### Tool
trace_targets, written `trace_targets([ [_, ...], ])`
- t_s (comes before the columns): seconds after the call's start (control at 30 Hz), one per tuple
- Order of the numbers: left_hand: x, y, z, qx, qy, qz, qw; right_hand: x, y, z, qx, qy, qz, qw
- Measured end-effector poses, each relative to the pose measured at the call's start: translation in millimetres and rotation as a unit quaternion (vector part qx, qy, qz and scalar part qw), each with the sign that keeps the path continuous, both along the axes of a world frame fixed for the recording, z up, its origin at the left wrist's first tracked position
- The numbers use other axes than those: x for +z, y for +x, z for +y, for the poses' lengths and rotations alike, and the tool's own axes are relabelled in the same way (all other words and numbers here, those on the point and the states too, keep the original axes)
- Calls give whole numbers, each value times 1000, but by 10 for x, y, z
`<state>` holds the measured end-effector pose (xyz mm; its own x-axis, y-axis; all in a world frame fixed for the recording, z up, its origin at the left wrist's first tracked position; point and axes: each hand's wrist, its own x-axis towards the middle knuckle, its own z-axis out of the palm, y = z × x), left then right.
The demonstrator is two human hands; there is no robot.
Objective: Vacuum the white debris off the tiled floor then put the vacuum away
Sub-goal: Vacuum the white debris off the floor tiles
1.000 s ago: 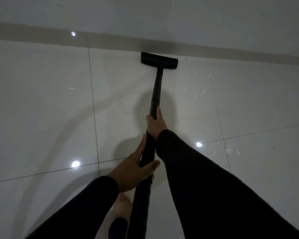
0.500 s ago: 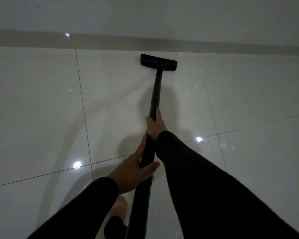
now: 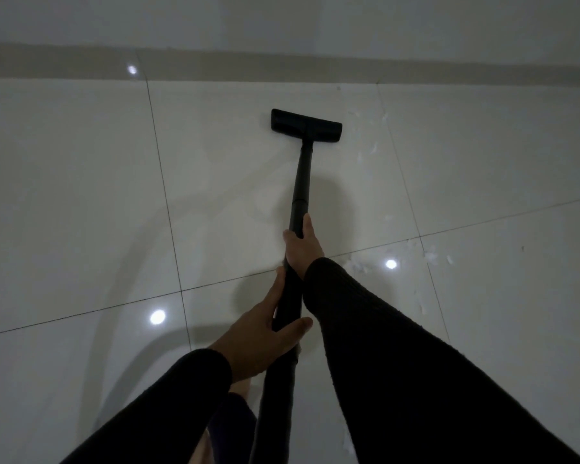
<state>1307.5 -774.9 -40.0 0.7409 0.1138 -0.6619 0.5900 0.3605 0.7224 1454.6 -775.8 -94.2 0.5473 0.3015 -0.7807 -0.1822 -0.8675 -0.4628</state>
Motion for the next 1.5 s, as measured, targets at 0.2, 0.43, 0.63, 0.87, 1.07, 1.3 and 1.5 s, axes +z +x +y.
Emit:
trace_targets([
  [0.2, 52, -177, -273, -6, 0, -3, 1000, 9, -195, -269, -6, 0, -1, 1000],
  [0.43, 18, -379, -533, -19, 40, 19, 999, 71, -347, -475, 9, -3, 0, 1000],
  [0.63, 86, -382, -701, -29, 51, 12, 998, 149, -364, -633, 16, -16, -2, 1000],
  [0.87, 98, -265, -876, 16, 0, -21, 1000, 109, -273, -830, 21, -22, -2, 1000],
  [1.07, 197, -202, -1080, 40, -5, -29, 999, 169, -208, -998, 34, -19, 6, 999],
  [1.3, 289, -241, -1450, 52, 5, -6, 999, 260, -253, -1309, 48, -11, 12, 999],
  [1.5, 280, -404, -1820, 46, 7, 7, 999, 251, -413, -1684, 49, -7, 19, 999],
])
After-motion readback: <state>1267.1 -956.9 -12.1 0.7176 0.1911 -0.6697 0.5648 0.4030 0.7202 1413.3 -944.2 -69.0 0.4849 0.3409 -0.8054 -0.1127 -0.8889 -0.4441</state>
